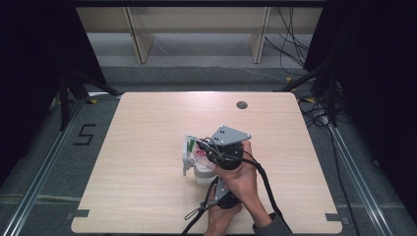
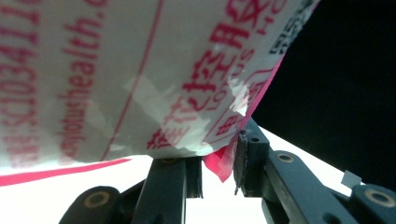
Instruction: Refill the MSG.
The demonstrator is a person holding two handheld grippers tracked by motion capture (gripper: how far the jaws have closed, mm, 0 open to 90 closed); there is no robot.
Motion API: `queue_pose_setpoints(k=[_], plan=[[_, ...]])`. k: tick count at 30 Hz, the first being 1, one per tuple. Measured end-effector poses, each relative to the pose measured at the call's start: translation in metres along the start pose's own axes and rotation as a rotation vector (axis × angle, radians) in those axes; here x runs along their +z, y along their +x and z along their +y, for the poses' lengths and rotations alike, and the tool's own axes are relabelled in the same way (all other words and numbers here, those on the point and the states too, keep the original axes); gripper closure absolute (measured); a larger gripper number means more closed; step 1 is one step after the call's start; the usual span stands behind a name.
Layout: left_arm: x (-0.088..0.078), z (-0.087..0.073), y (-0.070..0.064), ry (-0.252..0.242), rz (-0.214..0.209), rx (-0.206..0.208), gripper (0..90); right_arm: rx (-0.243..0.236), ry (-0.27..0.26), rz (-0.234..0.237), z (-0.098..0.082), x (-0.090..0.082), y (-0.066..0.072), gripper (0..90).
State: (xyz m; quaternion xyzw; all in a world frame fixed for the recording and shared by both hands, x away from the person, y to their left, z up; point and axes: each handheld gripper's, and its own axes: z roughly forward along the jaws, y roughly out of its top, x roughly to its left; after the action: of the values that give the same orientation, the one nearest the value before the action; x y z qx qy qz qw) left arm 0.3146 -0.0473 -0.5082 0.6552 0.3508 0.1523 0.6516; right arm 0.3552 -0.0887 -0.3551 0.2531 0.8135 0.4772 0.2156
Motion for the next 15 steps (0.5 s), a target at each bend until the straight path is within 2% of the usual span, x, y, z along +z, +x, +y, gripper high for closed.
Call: queue_pose_setpoints(k=[1,2,3,6,9,11,12,14,15], plan=[[0.0004,-0.0004,-0.0003,-0.002,0.002,-0.002,74.9,-0.015,-0.004,0.007,-0.0002,0.0011,-0.0008,89.3],[0.0005,-0.0005,-0.0004,0.0,0.001,0.0,74.8,-0.002,-0.001,0.013,-0.0006,0.0016,0.0003,89.3],[0.0005,-0.0005,-0.0003,0.0,-0.001,0.002,74.9,-0.02,-0.002,0.0,-0.0008,0.0013,-0.0007,89.3],[-0.0006,0.0007,0.0002,0.0,-0.006,0.006,74.9,-0.001,-0.008,0.02,0.0001,-0.0003,-0.0009,89.3],[0.0006,0.0003,-0.0003,-0.003,0.002,-0.007,75.0,-0.007,-0.005,0.007,0.0002,-0.0003,-0.0008,89.3],[0.0007,-0.0002,0.0,0.004,-0.002,0.0,74.9,-0.017,-0.006,0.005,-0.0004,0.0011,-0.002,89.3],[0.0005,0.0,0.0002,0.005,-0.001,0.0,74.9,-0.005,-0.005,0.001,-0.0008,0.0013,-0.002,89.3],[0.0007,0.0005,-0.0006,-0.004,-0.001,-0.012,75.0,-0.01,-0.018,0.0,-0.0006,0.0011,-0.0013,89.3],[0.0013,0.0007,-0.0007,-0.005,-0.01,-0.011,74.9,-0.011,-0.004,0.011,-0.0002,0.0,-0.0011,89.3]])
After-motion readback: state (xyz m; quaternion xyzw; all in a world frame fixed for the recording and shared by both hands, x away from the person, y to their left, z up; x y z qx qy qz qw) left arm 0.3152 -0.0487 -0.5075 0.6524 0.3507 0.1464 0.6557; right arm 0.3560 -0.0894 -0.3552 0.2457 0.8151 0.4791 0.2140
